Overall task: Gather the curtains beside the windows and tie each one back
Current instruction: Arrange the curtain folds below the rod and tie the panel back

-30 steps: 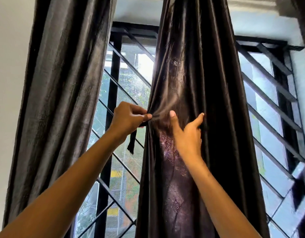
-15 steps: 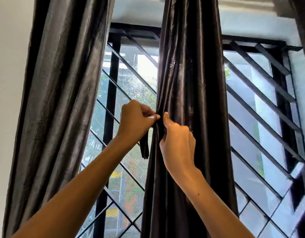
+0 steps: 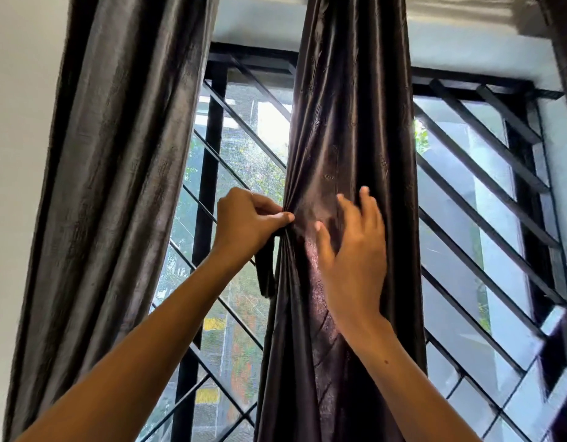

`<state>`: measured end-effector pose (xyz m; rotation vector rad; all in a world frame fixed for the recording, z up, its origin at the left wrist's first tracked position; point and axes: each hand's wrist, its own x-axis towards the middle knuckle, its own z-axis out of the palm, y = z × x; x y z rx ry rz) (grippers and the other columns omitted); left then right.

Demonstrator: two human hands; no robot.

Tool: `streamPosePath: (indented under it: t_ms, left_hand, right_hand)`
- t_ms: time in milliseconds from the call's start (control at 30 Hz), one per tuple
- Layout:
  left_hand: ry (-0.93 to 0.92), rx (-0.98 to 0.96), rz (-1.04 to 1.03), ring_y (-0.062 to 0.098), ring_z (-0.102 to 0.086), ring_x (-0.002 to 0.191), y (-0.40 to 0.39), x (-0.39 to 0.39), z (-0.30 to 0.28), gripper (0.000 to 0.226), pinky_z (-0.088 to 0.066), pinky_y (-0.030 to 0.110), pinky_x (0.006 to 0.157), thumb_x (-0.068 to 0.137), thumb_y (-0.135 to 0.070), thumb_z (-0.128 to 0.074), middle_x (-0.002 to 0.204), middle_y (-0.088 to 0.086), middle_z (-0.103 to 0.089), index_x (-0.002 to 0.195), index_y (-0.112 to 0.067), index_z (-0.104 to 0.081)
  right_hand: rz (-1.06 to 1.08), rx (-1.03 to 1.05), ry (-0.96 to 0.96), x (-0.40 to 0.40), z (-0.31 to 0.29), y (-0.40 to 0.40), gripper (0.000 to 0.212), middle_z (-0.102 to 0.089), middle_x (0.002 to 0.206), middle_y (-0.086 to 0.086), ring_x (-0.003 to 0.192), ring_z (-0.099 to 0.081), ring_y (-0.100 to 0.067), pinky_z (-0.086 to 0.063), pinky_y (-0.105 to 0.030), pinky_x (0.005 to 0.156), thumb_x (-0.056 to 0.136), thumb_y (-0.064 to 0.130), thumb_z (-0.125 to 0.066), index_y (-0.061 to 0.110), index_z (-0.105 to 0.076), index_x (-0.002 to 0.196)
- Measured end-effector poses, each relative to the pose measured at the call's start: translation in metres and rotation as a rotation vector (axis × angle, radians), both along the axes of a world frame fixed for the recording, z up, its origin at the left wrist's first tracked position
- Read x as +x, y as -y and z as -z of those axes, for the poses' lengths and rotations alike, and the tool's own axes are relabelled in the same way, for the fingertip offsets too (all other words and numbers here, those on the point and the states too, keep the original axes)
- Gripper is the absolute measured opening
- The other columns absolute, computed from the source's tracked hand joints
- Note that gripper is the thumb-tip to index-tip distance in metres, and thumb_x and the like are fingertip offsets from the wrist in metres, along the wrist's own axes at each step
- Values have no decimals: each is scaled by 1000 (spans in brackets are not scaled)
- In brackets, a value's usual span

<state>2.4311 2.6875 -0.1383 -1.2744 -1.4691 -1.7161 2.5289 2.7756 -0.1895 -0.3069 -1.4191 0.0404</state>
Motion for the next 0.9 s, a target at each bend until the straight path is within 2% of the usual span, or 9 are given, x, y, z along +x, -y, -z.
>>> streamPosePath:
  t_ms: [100, 200, 300, 367, 500, 667, 733, 800, 900]
  left_hand:
    - [-14, 4, -9, 17, -69, 65, 0, 1, 0, 16, -58, 30, 73, 65, -16, -86, 70, 11, -72, 73, -8, -75]
    - [-77, 16, -53, 1, -62, 57, -2, 4, 3, 14, -50, 11, 62, 68, -16, -84, 68, 6, -70, 75, -7, -75]
    - [-143, 44, -70, -10, -56, 49, -6, 10, 6, 12, -46, 4, 58, 70, -17, -82, 63, -1, -67, 75, -9, -75]
    - [-174, 52, -51, -9, -60, 54, -7, 13, 8, 11, -50, 8, 62, 74, -18, -79, 66, 0, -69, 79, -8, -76]
    - [-131, 47, 84, 13, -71, 68, -8, 11, 11, 10, -59, 37, 73, 81, -18, -73, 72, 8, -73, 82, -9, -76]
    - [-71, 37, 91, 13, -71, 68, -10, 6, 10, 15, -59, 39, 73, 73, -27, -80, 69, 5, -73, 77, -12, -77]
    - [-35, 39, 50, 15, -71, 67, -11, 3, 8, 15, -59, 39, 72, 72, -23, -82, 69, 6, -72, 78, -10, -76]
    - [-13, 24, 28, 16, -70, 67, -11, 2, 7, 14, -59, 36, 71, 72, -19, -81, 69, 7, -72, 78, -8, -75]
    - [47, -5, 115, 7, -67, 61, -7, 1, 5, 8, -56, 22, 60, 74, -13, -79, 68, 6, -70, 78, -8, -74]
  right_hand:
    - [-202, -210, -35, 10, -7, -8, 68, -58, 132, -10, 119, -58, -22, -46, -39, 101, 82, 13, -73, 11, -41, 142]
    - [-45, -102, -32, 13, -5, -2, 45, -72, 104, -12, 95, -69, -31, -55, -45, 86, 83, 4, -68, 17, -62, 125]
    - [67, 11, 96, 10, 2, 17, 47, -72, 92, -15, 83, -67, -40, -55, -48, 75, 83, 2, -62, 24, -63, 125]
    - [68, -16, 209, 8, 4, 24, 52, -71, 97, -12, 89, -63, -39, -52, -44, 74, 86, 3, -55, 32, -57, 130]
    - [-9, -43, 229, 11, 5, 22, 54, -71, 100, -9, 94, -61, -35, -45, -39, 72, 85, 6, -52, 34, -55, 131]
    - [-191, -22, 264, 5, 4, 10, 44, -71, 80, -4, 68, -57, -25, -51, -41, 71, 84, 8, -52, 27, -64, 122]
    - [-258, -63, 241, 5, 1, 0, 37, -70, 111, 2, 97, -63, -16, -48, -37, 91, 88, 13, -53, 25, -65, 121]
    - [-117, -115, 190, 5, -4, -14, 45, -34, 152, -8, 139, -32, -22, -29, -36, 110, 93, 24, -55, 19, -50, 137]
    - [0, -307, 189, 5, -10, -26, 88, 6, 158, -19, 145, 0, -34, -12, -54, 113, 89, 58, -47, 17, -4, 152]
